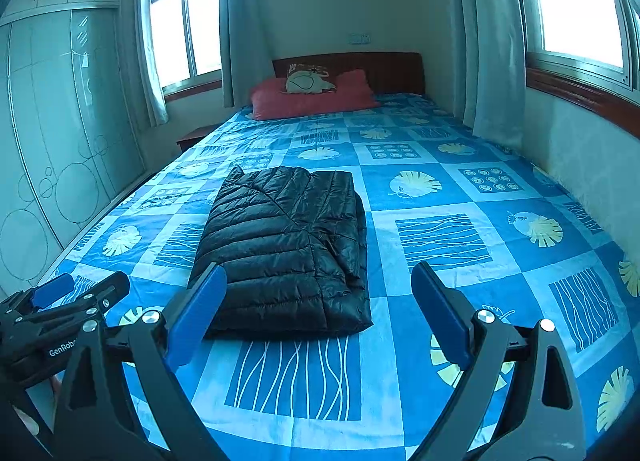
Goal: Fold large clothes
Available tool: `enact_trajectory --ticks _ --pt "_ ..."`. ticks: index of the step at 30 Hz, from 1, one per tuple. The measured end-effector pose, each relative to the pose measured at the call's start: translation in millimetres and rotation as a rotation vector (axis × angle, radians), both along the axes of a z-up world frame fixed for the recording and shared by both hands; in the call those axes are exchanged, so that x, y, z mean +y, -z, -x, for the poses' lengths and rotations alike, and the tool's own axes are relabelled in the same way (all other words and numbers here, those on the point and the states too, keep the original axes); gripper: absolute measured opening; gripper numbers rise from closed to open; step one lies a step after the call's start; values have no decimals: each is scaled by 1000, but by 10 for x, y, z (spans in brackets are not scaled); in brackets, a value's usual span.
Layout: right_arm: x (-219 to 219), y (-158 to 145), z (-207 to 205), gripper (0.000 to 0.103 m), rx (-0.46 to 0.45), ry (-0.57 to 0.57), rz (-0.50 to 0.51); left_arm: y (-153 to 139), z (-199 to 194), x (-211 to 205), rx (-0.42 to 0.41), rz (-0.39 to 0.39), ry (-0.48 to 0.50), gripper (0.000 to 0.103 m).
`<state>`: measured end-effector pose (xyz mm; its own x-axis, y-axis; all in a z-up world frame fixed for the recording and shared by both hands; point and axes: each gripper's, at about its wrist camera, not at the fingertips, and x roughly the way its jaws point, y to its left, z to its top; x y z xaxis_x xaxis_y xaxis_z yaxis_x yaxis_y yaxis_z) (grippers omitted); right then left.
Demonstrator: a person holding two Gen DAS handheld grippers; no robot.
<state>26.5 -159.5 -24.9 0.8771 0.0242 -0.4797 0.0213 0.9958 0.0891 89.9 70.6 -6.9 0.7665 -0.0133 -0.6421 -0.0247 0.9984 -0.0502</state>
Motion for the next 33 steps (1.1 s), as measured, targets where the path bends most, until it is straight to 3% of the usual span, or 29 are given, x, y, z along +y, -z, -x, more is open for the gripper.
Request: enact_trajectory --ticks 33 --pt "-10 13 -16 93 -3 -3 12 -11 7 -33 -7 -2 0 94"
